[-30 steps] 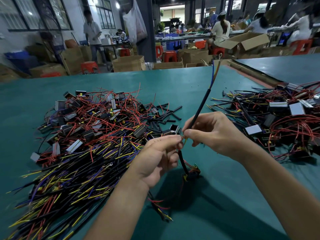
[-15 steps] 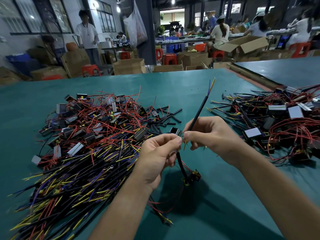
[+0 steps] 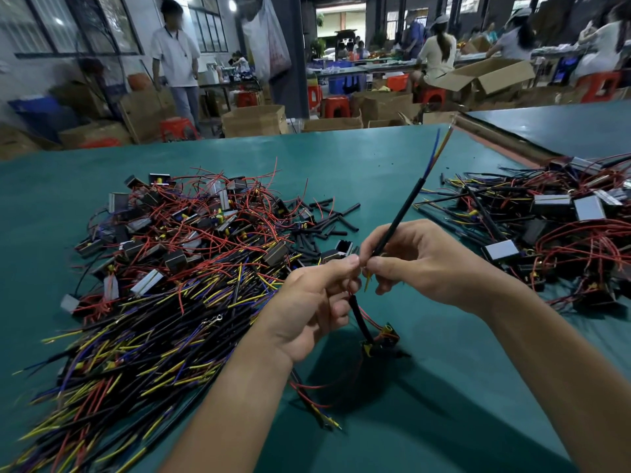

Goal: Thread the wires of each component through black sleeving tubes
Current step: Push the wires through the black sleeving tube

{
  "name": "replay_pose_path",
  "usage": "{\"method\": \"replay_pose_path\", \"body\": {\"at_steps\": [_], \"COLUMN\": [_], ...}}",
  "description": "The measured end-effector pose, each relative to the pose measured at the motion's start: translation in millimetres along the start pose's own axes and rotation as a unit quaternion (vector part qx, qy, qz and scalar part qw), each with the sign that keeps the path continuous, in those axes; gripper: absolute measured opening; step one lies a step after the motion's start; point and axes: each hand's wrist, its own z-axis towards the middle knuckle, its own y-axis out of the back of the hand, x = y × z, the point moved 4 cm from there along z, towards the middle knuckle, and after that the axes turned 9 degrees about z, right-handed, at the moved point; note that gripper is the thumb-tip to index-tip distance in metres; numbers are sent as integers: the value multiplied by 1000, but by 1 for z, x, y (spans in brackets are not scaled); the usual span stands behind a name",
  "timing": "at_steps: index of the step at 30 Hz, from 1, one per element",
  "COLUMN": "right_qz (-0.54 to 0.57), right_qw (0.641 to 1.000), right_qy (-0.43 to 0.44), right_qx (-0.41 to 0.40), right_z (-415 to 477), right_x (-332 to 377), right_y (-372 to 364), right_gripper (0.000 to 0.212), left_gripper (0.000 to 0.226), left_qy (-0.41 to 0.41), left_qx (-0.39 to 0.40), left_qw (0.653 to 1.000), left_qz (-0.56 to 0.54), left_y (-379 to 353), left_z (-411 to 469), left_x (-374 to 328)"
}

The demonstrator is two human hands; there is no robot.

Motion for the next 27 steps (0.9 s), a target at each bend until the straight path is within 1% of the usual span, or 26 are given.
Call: {"method": "replay_pose_path", "body": {"at_steps": [3, 7, 10, 12, 14, 15, 17, 19, 21, 22, 23, 25, 27], "right_qz": [4, 34, 57, 70, 66, 57, 35, 7, -29, -46, -59, -67, -55], "right_qw": [1000, 999, 997, 996, 994, 994, 995, 995, 995, 995, 994, 994, 994], "right_qy": [-10, -24, -43, -63, -81, -86, -92, -94, -95, -94, -92, -90, -90], "right_qx": [8, 13, 7, 11, 15, 16, 20, 23, 13, 5, -3, -18, -41], "right_z": [-1, -3, -3, -3, -3, -3, -2, -2, -1, 0, 1, 2, 3], "right_x": [1, 4, 3, 1, -1, -2, -3, -4, -5, -6, -7, -10, -12], "right_y": [0, 1, 2, 2, 1, 1, 1, 0, 0, 0, 0, -2, -2], "right_gripper": [18, 14, 13, 13, 13, 13, 13, 16, 21, 23, 25, 28, 29], "left_gripper": [24, 18, 15, 12, 23, 24, 18, 17, 20, 20, 19, 18, 17], "left_qy": [-24, -56, -98, -134, -171, -190, -218, -238, -260, -275, -295, -350, -389], "left_qx": [-1, 0, -25, -52, -84, -92, -100, -113, -132, -144, -160, -200, -231], "left_qw": [1000, 998, 993, 983, 968, 961, 948, 934, 907, 888, 862, 798, 747], "left_qz": [9, 23, 61, 113, 161, 179, 208, 243, 303, 340, 379, 448, 486], "left_y": [1, -1, -2, -4, -4, -5, -7, -6, -4, -4, -4, -4, -5], "left_z": [0, -1, -3, -4, -4, -5, -6, -7, -9, -10, -11, -14, -16], "left_x": [0, -4, -9, -13, -14, -14, -16, -16, -15, -15, -15, -18, -20]}}
